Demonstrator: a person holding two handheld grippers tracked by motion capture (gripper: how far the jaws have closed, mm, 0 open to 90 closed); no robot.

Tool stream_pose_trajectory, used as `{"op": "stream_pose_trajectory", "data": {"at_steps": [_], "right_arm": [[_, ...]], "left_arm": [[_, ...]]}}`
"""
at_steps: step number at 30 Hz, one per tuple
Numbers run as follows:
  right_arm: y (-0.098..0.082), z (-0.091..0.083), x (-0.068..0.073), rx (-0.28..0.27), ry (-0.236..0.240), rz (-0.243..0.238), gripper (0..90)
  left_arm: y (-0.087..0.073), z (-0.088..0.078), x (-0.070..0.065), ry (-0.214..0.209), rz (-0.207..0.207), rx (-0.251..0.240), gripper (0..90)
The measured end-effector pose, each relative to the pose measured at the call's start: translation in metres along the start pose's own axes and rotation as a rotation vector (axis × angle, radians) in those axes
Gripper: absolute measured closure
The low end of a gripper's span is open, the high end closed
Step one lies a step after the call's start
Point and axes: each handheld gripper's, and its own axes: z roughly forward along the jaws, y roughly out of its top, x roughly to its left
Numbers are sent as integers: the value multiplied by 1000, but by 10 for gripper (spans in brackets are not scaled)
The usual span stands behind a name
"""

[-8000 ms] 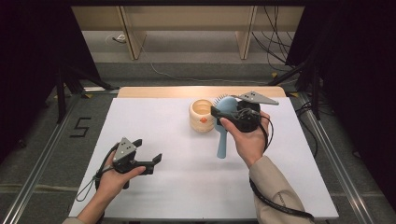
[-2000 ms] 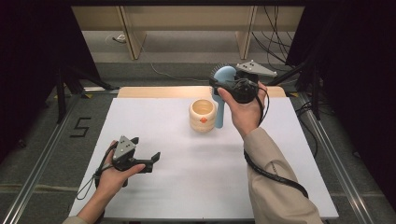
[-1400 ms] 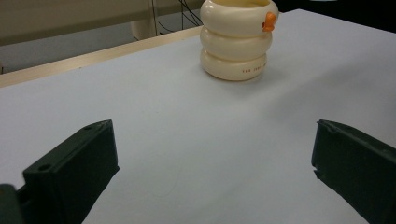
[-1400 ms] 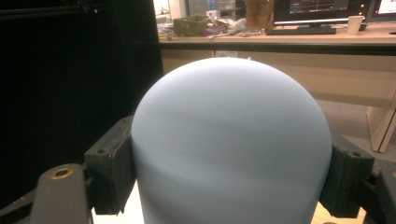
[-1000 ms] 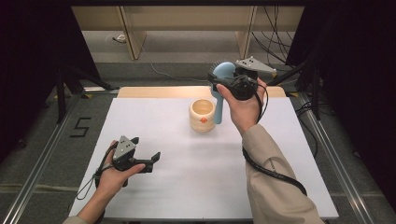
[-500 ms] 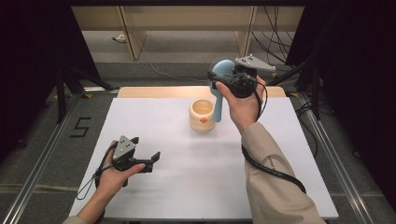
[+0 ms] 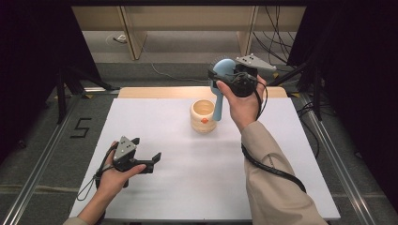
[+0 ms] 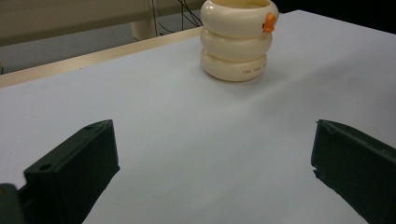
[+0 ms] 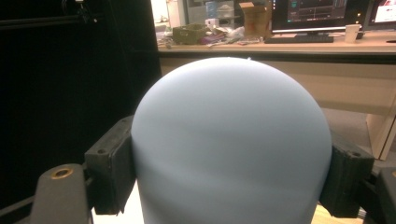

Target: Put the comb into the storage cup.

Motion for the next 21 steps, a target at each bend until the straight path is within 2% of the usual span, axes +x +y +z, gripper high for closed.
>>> {"op": "stream_pose_trajectory", "data": {"at_steps": [21], "right_arm": [[0,14,2,-1,1,5,215]], "left_arm": [[0,0,0,1,-5,-1,4]]}}
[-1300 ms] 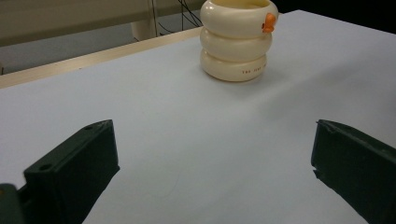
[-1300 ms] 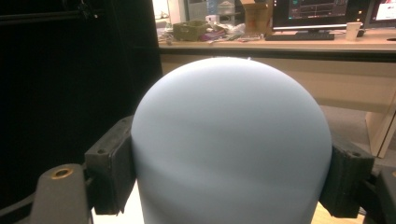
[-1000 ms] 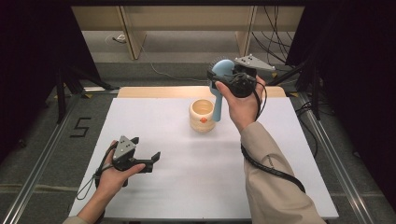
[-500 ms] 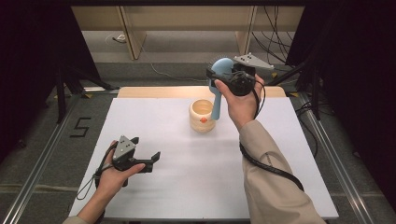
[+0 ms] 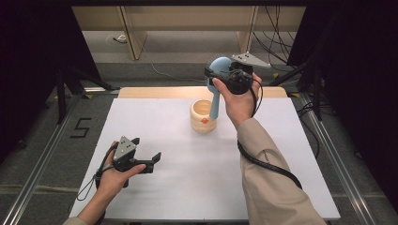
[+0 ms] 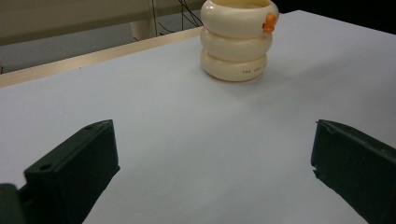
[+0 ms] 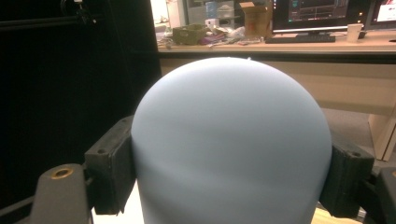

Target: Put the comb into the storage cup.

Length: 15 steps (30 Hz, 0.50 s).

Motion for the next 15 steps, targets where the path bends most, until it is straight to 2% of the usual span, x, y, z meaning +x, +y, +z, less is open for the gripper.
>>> {"op": "stream_pose_trajectory", "data": {"at_steps": [15], "right_arm": [[4,11,0,-3,-3,4,214]], "left_arm": [[0,0,1,0,-2,-1,5]]}}
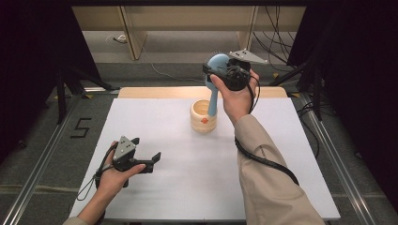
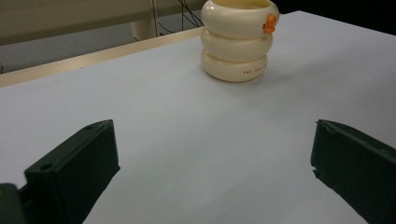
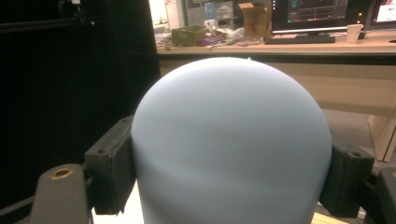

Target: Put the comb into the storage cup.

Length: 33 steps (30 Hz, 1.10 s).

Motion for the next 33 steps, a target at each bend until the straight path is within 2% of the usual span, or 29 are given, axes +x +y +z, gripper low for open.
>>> {"op": "stream_pose_trajectory", "data": {"at_steps": [33], "right_arm": [[0,21,4,-1,-12,1,214]], "left_arm": [[0,0,0,-2,1,0,6]]}}
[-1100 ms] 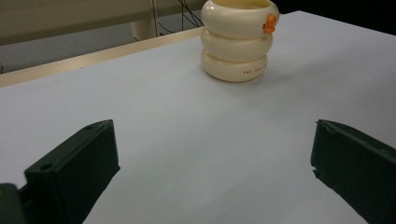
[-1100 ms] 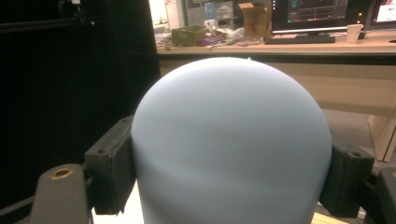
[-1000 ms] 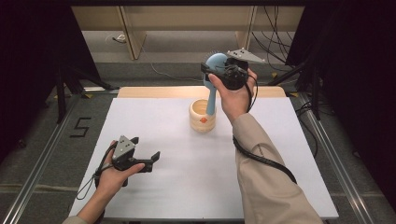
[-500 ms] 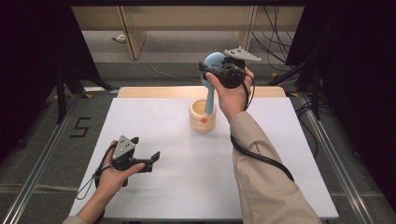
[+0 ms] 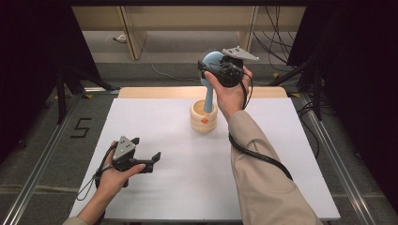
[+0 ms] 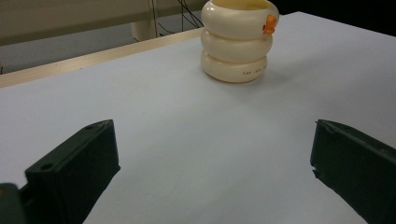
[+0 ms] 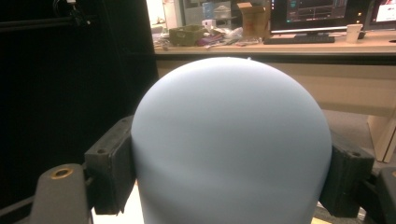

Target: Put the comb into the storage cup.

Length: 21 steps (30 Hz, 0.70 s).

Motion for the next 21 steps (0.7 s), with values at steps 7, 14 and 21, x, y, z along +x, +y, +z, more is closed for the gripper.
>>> {"op": "stream_pose_trajectory", "data": {"at_steps": [7,14,21], "right_arm": [[-1,3,-1,-8,-8,-5,214],[-3,6,0,-4,-10,-7,214],[-7,11,1,-2,-12,-9,214]], "left_arm": [[0,1,0,-1,0,0,6],[-1,1,0,-1,0,0,6],[-1,1,0,-2,1,1,7]]}}
